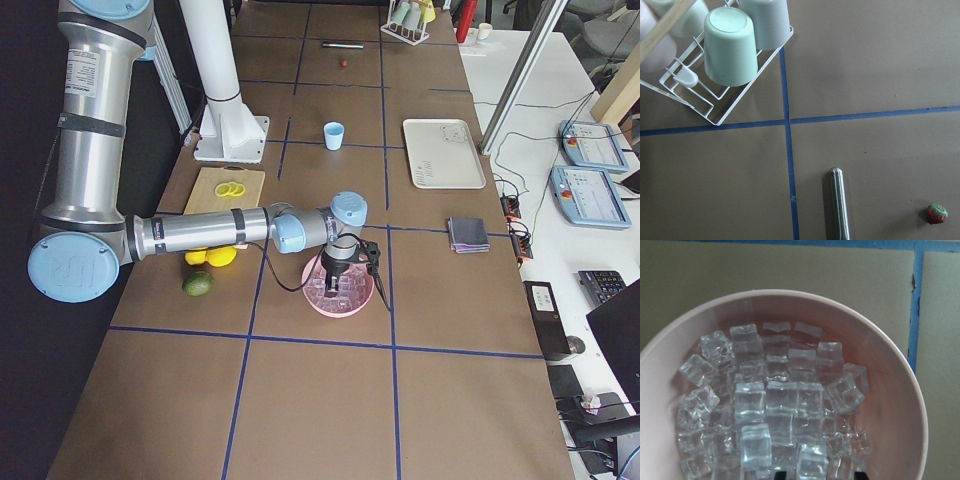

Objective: Mash ice and strawberries in cup
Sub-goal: 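Grasp another ice cube in the bowl with the right gripper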

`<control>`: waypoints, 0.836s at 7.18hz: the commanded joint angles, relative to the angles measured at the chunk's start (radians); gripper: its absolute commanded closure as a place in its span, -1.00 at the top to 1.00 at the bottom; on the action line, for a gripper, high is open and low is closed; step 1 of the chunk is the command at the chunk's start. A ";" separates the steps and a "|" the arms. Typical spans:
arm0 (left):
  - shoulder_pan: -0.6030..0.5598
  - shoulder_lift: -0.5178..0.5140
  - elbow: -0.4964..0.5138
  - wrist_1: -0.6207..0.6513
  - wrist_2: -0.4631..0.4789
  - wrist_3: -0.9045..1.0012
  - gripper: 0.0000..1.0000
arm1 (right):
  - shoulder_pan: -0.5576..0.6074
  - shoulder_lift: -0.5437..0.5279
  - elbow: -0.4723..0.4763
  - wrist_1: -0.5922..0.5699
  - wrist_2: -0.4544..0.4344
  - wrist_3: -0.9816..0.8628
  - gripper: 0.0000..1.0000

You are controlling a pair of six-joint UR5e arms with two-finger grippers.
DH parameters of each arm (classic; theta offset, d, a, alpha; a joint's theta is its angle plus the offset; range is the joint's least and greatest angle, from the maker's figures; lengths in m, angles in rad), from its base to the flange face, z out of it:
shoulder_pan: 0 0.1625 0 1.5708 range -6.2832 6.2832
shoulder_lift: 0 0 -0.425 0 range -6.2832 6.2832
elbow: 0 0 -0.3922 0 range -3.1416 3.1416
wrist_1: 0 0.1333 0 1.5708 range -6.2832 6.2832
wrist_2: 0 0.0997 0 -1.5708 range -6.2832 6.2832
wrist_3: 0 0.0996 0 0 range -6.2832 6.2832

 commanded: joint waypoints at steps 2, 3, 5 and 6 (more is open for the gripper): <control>0.000 -0.001 -0.001 0.000 0.001 -0.002 1.00 | -0.016 0.007 -0.025 0.000 -0.007 0.000 0.10; 0.000 -0.001 -0.001 0.000 0.000 0.000 1.00 | -0.019 0.009 -0.028 0.002 -0.007 0.000 0.09; 0.000 -0.001 -0.001 0.000 0.000 0.000 1.00 | -0.024 0.009 -0.031 0.002 -0.007 0.002 0.09; 0.000 -0.001 -0.001 0.000 0.000 0.000 1.00 | -0.024 0.009 -0.031 0.002 -0.007 0.002 0.07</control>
